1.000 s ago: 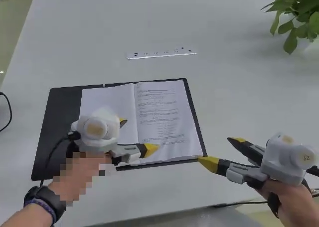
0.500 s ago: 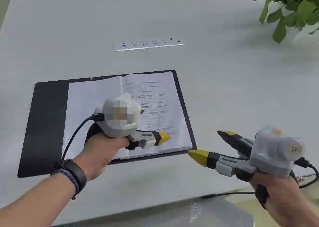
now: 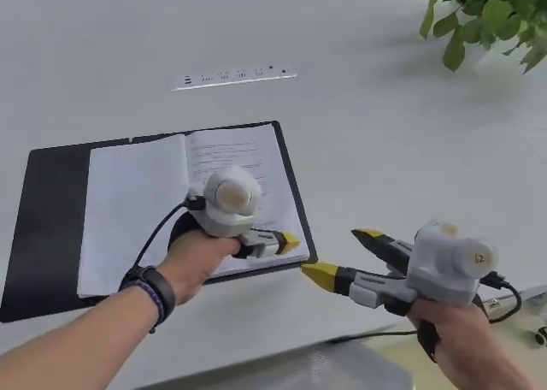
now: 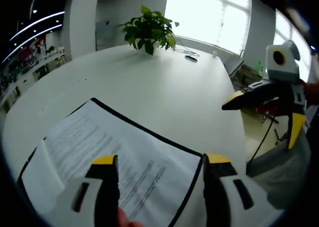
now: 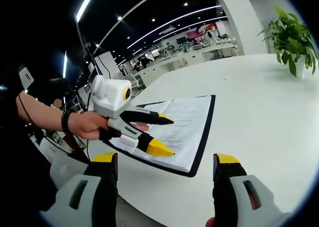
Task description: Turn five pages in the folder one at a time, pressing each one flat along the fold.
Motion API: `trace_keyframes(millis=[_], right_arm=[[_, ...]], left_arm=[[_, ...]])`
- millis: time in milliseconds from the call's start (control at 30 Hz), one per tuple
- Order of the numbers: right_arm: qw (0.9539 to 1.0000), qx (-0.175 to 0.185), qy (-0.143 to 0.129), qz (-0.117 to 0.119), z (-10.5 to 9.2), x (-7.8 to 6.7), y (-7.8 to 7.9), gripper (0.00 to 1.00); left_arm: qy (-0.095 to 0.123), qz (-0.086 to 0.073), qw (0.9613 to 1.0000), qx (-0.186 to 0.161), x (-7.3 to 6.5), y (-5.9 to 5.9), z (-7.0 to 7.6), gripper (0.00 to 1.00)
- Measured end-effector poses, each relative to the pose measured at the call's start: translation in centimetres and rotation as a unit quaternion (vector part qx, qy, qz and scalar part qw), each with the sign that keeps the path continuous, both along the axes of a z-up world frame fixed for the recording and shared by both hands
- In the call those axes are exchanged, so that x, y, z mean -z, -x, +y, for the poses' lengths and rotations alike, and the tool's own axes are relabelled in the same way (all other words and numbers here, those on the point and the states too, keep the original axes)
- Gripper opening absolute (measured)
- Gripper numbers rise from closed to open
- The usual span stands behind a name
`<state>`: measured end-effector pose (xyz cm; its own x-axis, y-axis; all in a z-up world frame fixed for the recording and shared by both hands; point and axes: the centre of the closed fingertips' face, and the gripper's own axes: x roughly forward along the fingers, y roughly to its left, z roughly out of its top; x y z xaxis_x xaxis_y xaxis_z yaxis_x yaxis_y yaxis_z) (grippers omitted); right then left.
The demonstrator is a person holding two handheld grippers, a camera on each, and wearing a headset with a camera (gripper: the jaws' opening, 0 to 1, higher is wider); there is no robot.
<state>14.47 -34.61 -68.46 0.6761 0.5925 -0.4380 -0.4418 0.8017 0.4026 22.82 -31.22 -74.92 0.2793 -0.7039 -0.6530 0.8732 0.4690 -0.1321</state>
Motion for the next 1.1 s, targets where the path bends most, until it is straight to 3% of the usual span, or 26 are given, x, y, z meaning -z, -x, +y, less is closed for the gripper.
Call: trace_keyframes(millis=[67, 233, 333, 433, 867, 1100], right_arm=[[1.0, 0.003, -0.002, 0.0, -0.2, 0.0, 0.0, 0.78], [1.0, 0.006, -0.004, 0.001, -0.5, -0.1, -0.1, 0.78], [0.9999, 0.011, -0.01, 0.0, -0.7, -0.3, -0.2, 0.78], [0.9999, 0.011, -0.009, -0.001, -0.8, -0.4, -0.3, 0.78], [1.0, 0.002, -0.008, 0.001, -0.2, 0.0, -0.9, 0.76], [0.9998, 0.009, -0.017, 0.0, -0.6, 0.5, -2.2, 0.71]], left_arm=[[-0.018, -0.005, 0.9998, 0.003, 0.9, -0.1, -0.1, 0.69], [-0.031, -0.005, 0.9995, -0.001, 1.9, 0.0, -0.3, 0.7], [-0.078, -0.033, 0.9959, 0.03, 3.3, 0.4, 0.3, 0.66], [-0.06, -0.027, 0.9977, 0.015, 3.6, 0.5, 0.1, 0.66], [-0.051, -0.032, 0.9982, 0.009, 3.3, 0.0, 0.4, 0.6], [-0.046, -0.031, 0.9984, 0.003, 3.3, -0.3, 0.5, 0.56]])
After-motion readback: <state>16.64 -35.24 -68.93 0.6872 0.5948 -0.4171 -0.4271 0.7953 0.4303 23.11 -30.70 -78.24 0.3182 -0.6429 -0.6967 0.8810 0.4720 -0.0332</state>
